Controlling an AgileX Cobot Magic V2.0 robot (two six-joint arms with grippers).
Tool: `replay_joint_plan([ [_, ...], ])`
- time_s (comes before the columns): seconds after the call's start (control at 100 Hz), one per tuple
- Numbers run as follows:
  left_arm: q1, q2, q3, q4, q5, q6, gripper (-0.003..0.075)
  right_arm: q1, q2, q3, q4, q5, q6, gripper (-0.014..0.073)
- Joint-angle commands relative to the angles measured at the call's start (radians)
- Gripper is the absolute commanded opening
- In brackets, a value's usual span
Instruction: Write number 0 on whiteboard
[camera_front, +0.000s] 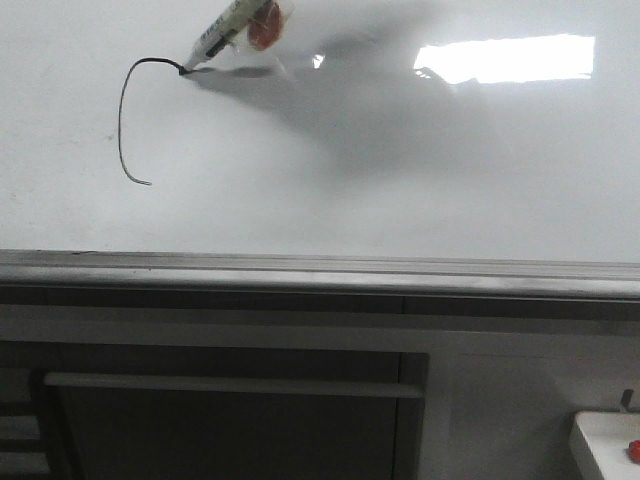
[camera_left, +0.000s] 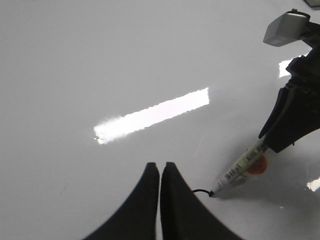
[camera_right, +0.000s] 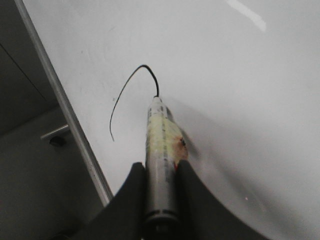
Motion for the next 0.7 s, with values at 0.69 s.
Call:
replay_joint_plan([
  [0.69, 0.004, 0.007, -0.033, -0.017, -0.075, -0.006, -0.002, 0.076, 0.015, 0.077, -0.029, -0.088, 0.02, -0.0049],
])
